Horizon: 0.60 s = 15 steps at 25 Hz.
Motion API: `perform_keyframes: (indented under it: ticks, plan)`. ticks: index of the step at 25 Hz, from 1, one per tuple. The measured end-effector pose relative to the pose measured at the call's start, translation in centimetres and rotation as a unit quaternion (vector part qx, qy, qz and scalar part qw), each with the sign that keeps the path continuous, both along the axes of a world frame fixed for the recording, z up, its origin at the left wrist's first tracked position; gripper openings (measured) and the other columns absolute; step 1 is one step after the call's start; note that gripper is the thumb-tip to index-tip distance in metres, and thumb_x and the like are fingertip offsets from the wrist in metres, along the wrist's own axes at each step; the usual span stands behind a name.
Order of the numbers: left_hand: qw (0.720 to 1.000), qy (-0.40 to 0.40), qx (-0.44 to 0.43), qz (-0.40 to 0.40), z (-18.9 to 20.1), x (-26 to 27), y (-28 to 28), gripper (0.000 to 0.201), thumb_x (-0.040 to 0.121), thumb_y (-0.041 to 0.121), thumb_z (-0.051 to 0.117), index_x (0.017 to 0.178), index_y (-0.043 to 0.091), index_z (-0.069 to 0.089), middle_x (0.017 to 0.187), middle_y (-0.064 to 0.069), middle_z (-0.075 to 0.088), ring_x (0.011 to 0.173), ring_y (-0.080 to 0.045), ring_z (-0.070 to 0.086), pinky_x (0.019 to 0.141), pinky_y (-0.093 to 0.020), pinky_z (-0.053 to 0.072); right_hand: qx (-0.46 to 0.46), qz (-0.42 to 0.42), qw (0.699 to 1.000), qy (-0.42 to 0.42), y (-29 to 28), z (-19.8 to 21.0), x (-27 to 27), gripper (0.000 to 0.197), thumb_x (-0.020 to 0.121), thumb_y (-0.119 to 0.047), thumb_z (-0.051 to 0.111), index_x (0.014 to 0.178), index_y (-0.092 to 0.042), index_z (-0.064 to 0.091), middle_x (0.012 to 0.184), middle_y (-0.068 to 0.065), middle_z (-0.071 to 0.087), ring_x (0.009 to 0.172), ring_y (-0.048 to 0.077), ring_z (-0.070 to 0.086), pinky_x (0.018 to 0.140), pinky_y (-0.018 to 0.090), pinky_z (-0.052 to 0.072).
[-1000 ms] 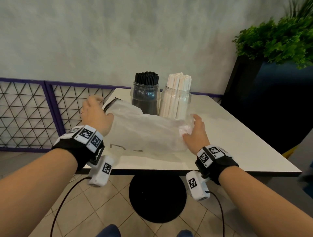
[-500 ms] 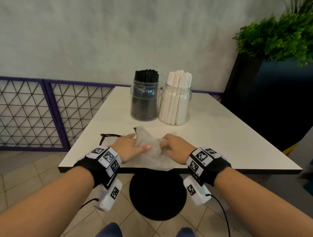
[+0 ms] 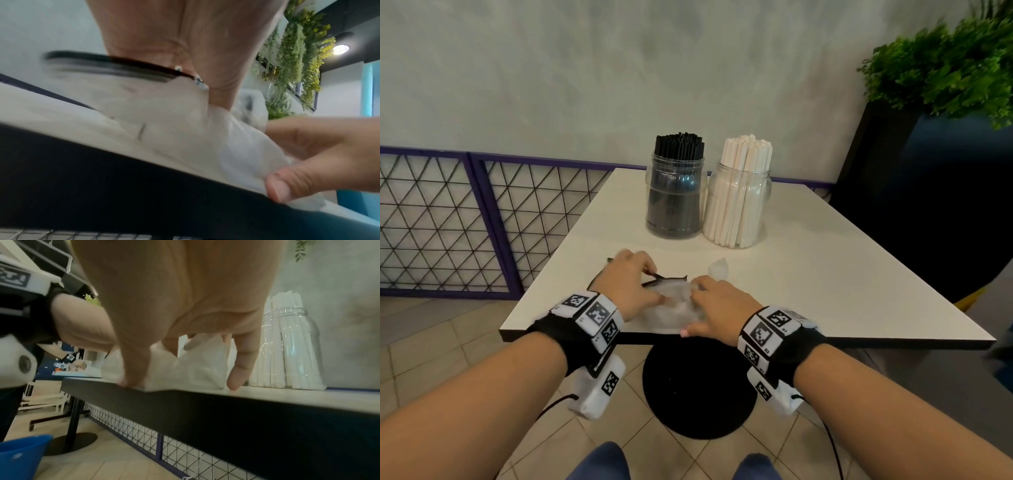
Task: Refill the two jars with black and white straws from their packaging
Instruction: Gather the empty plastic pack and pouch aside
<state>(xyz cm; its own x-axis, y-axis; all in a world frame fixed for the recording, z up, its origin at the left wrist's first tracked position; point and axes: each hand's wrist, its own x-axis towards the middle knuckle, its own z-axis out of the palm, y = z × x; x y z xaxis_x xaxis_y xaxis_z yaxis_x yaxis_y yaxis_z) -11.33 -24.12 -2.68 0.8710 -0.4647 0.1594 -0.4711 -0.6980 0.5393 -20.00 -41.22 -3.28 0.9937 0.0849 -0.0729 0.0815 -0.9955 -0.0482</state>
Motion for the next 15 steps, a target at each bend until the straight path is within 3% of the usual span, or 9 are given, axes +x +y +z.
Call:
perform_keyframes:
  ticks: [1, 3, 5, 8, 10, 11, 13, 15]
  plan:
    - [0.999, 0.008, 0.029, 0.043, 0.0, 0.4, 0.9, 0.071, 0.064, 0.059, 0.077, 0.121, 0.026, 0.05, 0.126, -0.004, 0.046, 0.119, -0.028, 0.047, 0.098, -0.04, 0.042, -0.005, -0.004, 1.0, -0.013, 0.0, -0.3, 0.3, 0.054, 0.088, -0.047, 0.058, 0.125, -0.009, 0.051, 0.133, 0.009, 0.043, 0.114, 0.032, 0.049, 0.095, 0.04, 0.042]
    - [0.99, 0.107, 0.046, 0.085, 0.1, 0.6, 2.5, 0.113, 0.06, 0.078, 0.064, 0.149, 0.021, 0.022, 0.153, -0.007, 0.028, 0.138, -0.032, 0.031, 0.112, -0.045, 0.029, 0.074, -0.044, 0.996, -0.031, -0.2, -0.6, 0.7, 0.042, 0.092, -0.04, 0.055, 0.112, -0.004, 0.06, 0.115, 0.015, 0.054, 0.105, 0.032, 0.054, 0.087, 0.035, 0.041]
    - [0.971, 0.227, -0.037, 0.059, -0.1, 0.5, 2.9, 0.13, 0.057, 0.082, 0.06, 0.153, 0.016, 0.0, 0.16, -0.008, 0.017, 0.144, -0.029, 0.025, 0.116, -0.042, 0.022, 0.198, -0.117, 0.972, -0.055, -0.2, -0.4, 0.8, 0.039, 0.092, -0.037, 0.055, 0.098, 0.0, 0.064, 0.099, 0.016, 0.061, 0.095, 0.03, 0.057, 0.075, 0.032, 0.038]
    - [0.948, 0.251, -0.195, -0.035, -0.5, -0.2, 1.4, 0.146, 0.04, 0.075, 0.075, 0.152, 0.026, -0.005, 0.158, -0.006, 0.023, 0.141, -0.022, 0.032, 0.117, -0.037, 0.026, 0.272, -0.172, 0.944, -0.069, 0.0, 0.1, 0.2, 0.035, 0.089, -0.034, 0.059, 0.065, -0.009, 0.052, 0.068, 0.005, 0.053, 0.069, 0.023, 0.05, 0.058, 0.03, 0.033]
    - [0.943, 0.237, -0.206, -0.11, -0.7, -1.2, -0.2, 0.141, 0.044, 0.064, 0.082, 0.151, 0.032, -0.003, 0.15, 0.003, 0.032, 0.135, -0.017, 0.04, 0.115, -0.036, 0.031, 0.269, -0.139, 0.951, -0.054, 0.7, 0.2, -0.6, 0.032, 0.083, -0.033, 0.065, 0.062, -0.013, 0.051, 0.065, 0.002, 0.052, 0.065, 0.019, 0.053, 0.056, 0.027, 0.035]
    - [0.947, 0.228, -0.177, -0.143, -0.8, -1.6, -0.8, 0.131, 0.053, 0.055, 0.085, 0.151, 0.029, 0.002, 0.142, 0.008, 0.037, 0.131, -0.014, 0.043, 0.114, -0.034, 0.032, 0.262, -0.096, 0.959, -0.051, 0.9, 0.1, -0.8, 0.025, 0.081, -0.031, 0.067, 0.068, -0.012, 0.057, 0.072, 0.003, 0.057, 0.071, 0.021, 0.058, 0.059, 0.027, 0.04]
    - [0.954, 0.208, -0.133, -0.171, -0.9, -2.0, -1.7, 0.097, 0.067, 0.046, 0.081, 0.146, 0.026, 0.027, 0.129, 0.011, 0.051, 0.122, -0.012, 0.051, 0.11, -0.031, 0.037, 0.26, -0.011, 0.963, -0.069, 0.5, -0.5, -1.1, 0.017, 0.077, -0.025, 0.066, 0.087, -0.012, 0.066, 0.096, 0.002, 0.059, 0.089, 0.018, 0.06, 0.075, 0.026, 0.049]
    - [0.961, 0.195, -0.134, -0.141, -1.3, -2.1, -2.1, 0.064, 0.069, 0.051, 0.07, 0.124, 0.022, 0.054, 0.116, 0.005, 0.065, 0.111, -0.016, 0.06, 0.104, -0.038, 0.044, 0.304, -0.017, 0.943, -0.133, -0.2, -1.2, -1.2, 0.029, 0.074, -0.022, 0.071, 0.101, -0.013, 0.063, 0.107, -0.002, 0.049, 0.094, 0.014, 0.054, 0.081, 0.019, 0.045]
